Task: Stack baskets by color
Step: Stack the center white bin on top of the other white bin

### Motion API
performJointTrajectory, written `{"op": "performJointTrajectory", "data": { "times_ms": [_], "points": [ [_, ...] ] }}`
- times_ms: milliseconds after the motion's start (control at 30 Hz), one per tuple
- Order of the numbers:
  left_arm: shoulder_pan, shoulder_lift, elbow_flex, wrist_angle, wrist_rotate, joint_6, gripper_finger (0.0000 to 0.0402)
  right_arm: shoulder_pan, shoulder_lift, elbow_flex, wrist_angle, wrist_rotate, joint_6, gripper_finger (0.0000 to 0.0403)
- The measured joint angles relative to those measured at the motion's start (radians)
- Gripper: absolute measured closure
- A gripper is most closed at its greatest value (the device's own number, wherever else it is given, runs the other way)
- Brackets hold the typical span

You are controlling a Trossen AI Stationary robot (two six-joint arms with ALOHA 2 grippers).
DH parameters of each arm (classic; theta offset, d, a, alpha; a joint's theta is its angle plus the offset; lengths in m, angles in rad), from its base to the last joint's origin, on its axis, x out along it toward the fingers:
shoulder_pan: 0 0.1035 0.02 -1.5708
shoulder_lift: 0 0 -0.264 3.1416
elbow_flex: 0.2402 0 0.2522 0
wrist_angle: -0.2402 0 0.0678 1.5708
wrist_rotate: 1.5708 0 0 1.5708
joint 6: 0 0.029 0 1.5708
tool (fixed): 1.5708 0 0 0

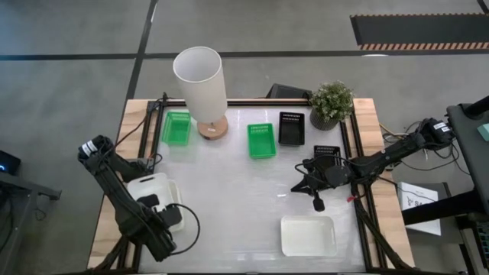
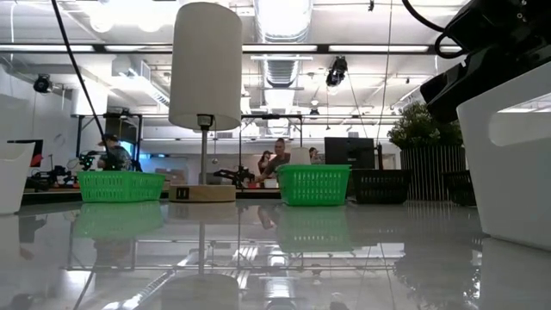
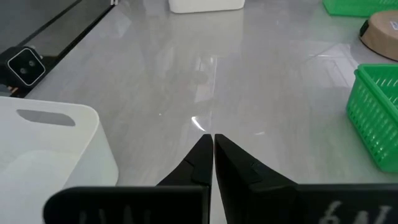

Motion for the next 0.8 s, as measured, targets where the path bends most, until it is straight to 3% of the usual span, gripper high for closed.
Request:
{"op": "performJointTrajectory", "data": {
  "times_ms": [533,800],
  "points": [
    [-0.013,-0.003,-0.023,0.028,-0.148,0.008,0.0401,0.0,0.0,0.0,-0.003,0.0,0.015,0.0394],
    [-0.014,0.008,-0.082,0.081,-0.137,-0.027,0.0401,0.0,0.0,0.0,-0.006,0.0,0.018,0.0394]
  ]
}}
